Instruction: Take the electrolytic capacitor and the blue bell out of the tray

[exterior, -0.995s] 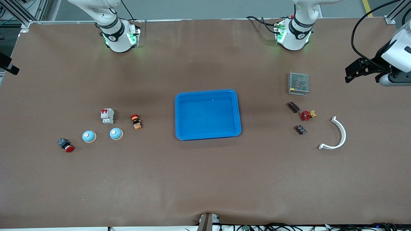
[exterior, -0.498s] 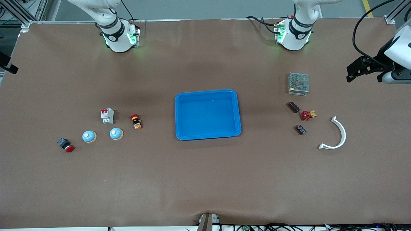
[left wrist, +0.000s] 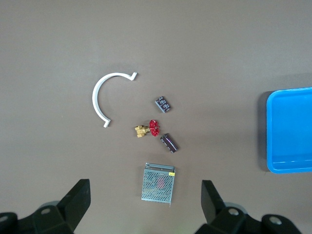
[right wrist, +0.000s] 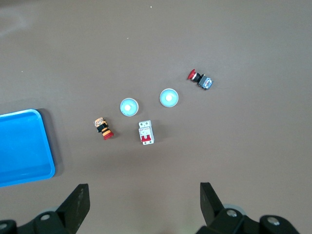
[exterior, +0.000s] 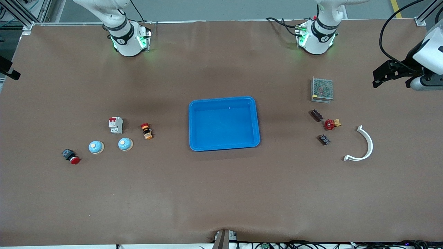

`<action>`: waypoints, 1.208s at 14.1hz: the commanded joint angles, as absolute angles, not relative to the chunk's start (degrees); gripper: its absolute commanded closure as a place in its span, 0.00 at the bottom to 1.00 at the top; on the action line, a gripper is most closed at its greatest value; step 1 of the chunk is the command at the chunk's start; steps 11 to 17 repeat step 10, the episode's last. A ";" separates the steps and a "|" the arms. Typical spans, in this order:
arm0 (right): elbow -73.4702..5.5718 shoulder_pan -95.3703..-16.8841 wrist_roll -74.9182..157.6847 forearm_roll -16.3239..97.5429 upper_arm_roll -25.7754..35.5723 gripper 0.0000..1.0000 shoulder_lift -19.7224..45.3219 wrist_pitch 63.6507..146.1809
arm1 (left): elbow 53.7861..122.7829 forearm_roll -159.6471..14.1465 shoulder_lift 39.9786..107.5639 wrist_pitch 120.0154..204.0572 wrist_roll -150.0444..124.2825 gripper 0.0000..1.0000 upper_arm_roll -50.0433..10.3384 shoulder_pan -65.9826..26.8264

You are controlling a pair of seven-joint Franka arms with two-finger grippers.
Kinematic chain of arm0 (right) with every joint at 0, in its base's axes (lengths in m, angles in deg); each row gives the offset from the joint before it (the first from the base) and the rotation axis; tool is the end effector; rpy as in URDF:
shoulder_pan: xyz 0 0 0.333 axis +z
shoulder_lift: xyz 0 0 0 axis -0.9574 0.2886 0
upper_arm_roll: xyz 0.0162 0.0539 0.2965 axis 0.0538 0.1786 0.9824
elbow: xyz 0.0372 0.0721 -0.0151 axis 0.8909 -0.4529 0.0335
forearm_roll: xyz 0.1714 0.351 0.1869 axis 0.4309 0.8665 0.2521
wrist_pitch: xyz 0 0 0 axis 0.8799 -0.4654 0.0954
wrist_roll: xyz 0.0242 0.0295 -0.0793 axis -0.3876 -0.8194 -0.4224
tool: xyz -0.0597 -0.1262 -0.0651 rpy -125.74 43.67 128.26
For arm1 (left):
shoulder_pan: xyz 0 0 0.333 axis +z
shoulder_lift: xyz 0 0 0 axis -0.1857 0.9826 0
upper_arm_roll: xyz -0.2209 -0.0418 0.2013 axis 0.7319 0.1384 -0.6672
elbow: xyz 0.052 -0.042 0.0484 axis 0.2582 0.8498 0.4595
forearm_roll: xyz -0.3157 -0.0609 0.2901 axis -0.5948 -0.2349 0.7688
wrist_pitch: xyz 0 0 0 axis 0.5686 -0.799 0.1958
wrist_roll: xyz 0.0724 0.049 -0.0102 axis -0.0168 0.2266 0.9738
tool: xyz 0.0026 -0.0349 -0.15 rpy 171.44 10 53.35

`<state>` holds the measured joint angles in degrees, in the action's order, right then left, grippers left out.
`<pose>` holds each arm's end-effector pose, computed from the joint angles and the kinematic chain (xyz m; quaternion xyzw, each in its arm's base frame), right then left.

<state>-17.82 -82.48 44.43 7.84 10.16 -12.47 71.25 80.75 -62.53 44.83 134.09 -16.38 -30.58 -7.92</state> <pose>0.5644 -0.0817 0.6334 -0.9976 0.0595 -0.0104 0.0351 0.5750 -0.0460 0.5775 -0.9998 0.0151 -0.0031 0.0143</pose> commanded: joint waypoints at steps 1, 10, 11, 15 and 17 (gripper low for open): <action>-20.70 -83.42 43.43 8.42 10.61 0.00 -14.09 72.87 | 79.45 -62.88 45.16 132.76 -17.13 0.00 -30.71 -7.89; -21.15 -83.42 43.43 8.07 10.70 0.00 -14.36 72.62 | 79.45 -62.88 45.25 132.41 -17.05 0.00 -30.71 -7.72; -21.15 -83.42 43.43 8.07 10.70 0.00 -14.36 72.62 | 79.45 -62.88 45.25 132.41 -17.05 0.00 -30.71 -7.72; -21.15 -83.42 43.43 8.07 10.70 0.00 -14.36 72.62 | 79.45 -62.88 45.25 132.41 -17.05 0.00 -30.71 -7.72; -21.15 -83.42 43.43 8.07 10.70 0.00 -14.36 72.62 | 79.45 -62.88 45.25 132.41 -17.05 0.00 -30.71 -7.72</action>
